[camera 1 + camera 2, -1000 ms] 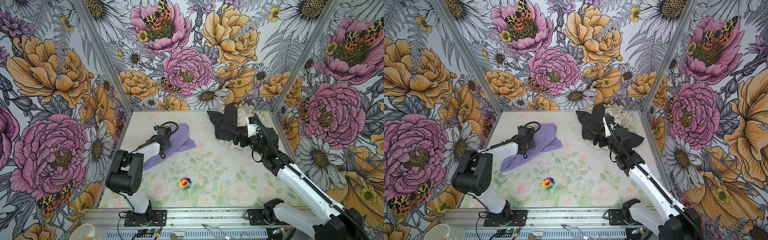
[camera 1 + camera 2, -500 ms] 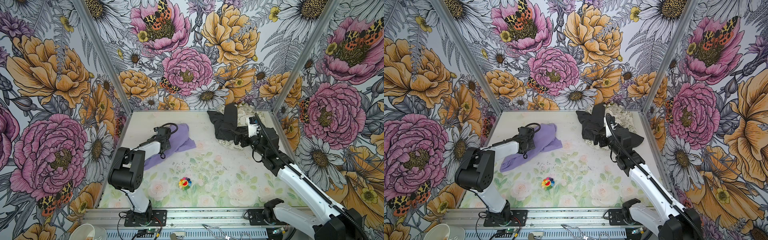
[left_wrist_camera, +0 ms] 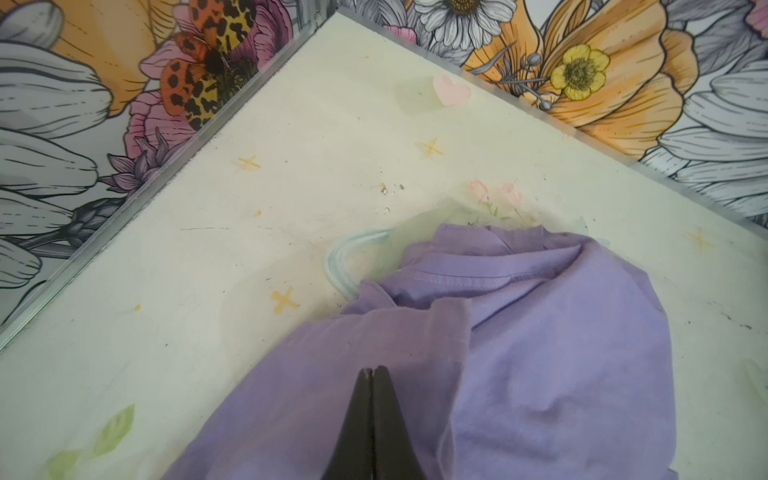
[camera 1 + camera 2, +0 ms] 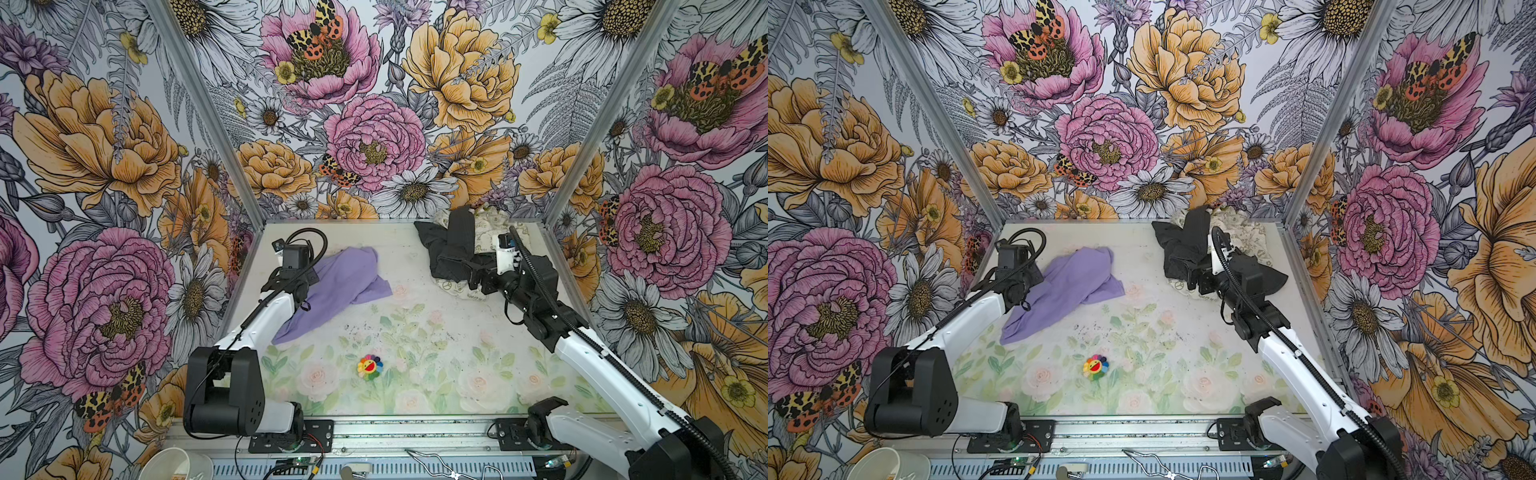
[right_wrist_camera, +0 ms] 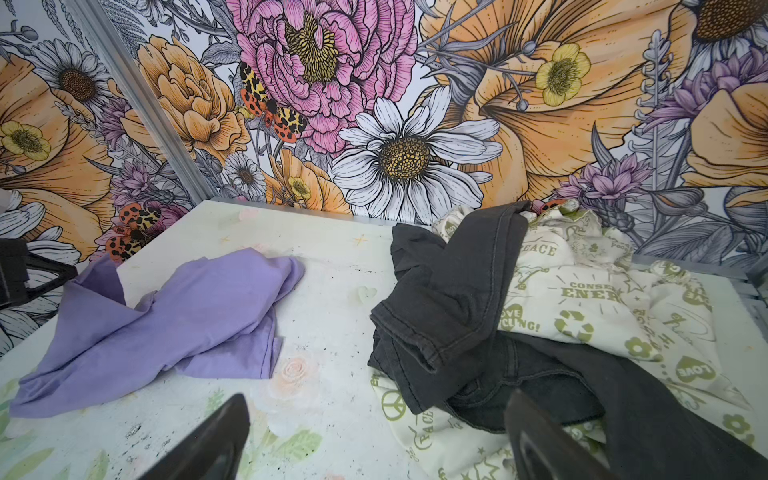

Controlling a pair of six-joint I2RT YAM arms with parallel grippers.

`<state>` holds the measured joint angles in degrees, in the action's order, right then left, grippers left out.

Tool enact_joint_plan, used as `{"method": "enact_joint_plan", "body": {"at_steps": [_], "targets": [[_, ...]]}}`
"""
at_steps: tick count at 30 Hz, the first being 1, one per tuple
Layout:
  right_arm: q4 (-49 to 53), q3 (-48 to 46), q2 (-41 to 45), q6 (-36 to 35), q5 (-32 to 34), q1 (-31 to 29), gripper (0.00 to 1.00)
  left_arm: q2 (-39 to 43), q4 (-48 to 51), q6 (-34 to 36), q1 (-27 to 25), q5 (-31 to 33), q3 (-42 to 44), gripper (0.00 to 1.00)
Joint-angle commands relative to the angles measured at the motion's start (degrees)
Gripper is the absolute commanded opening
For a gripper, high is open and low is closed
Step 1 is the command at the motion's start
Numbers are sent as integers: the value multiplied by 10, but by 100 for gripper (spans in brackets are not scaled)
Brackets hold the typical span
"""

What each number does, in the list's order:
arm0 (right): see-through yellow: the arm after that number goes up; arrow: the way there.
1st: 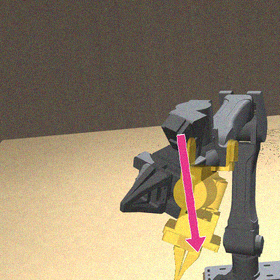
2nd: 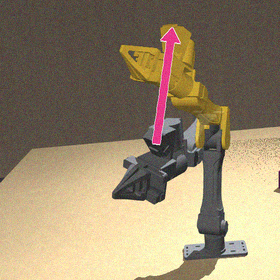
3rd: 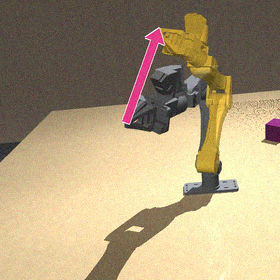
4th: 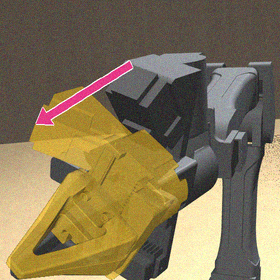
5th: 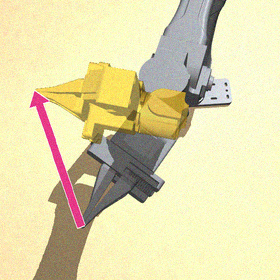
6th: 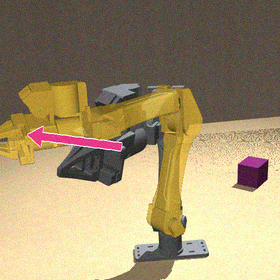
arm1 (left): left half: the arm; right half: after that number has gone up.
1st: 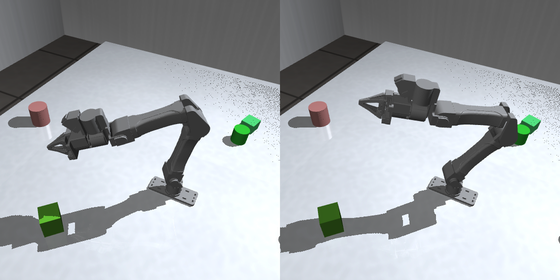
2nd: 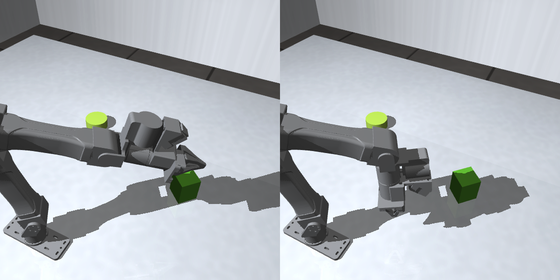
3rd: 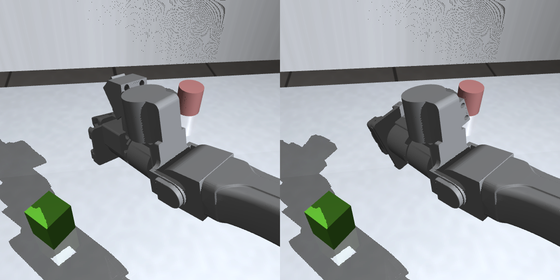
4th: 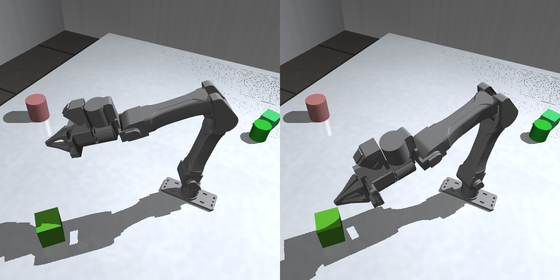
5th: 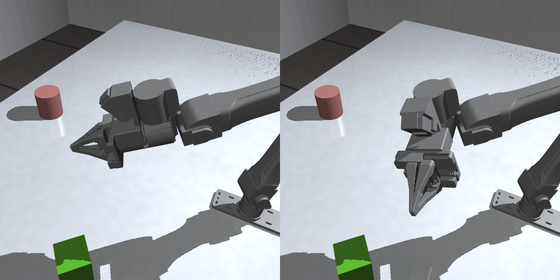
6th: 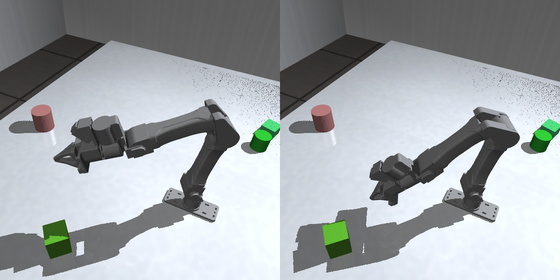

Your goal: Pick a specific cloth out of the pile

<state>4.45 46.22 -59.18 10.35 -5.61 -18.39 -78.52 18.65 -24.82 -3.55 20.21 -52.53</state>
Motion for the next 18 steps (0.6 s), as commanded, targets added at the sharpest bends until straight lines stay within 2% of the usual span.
{"method": "enact_joint_plan", "body": {"at_steps": [1, 10, 11, 12, 15, 17, 18], "targets": [[-10, 0, 5, -9, 4, 4, 96, 43, 0, -24, 25, 29, 24, 0], [-10, -6, 16, -10, 4, 5, 96, 206, -44, -109, 184, 35, 117, 0], [-10, -6, 16, -9, 4, 5, 96, 220, -47, -116, 195, 39, 128, 4], [-10, -6, 17, -9, 3, 5, 96, 233, -46, -123, 203, 43, 135, 15], [-10, -6, 14, -9, 0, 6, 96, 251, -51, -123, 211, 38, 144, 30], [-10, -5, 14, -8, -2, 6, 96, 255, -51, -122, 211, 32, 144, 49], [-10, -5, 14, -7, -2, 6, 96, 257, -50, -120, 210, 29, 143, 54]]}}
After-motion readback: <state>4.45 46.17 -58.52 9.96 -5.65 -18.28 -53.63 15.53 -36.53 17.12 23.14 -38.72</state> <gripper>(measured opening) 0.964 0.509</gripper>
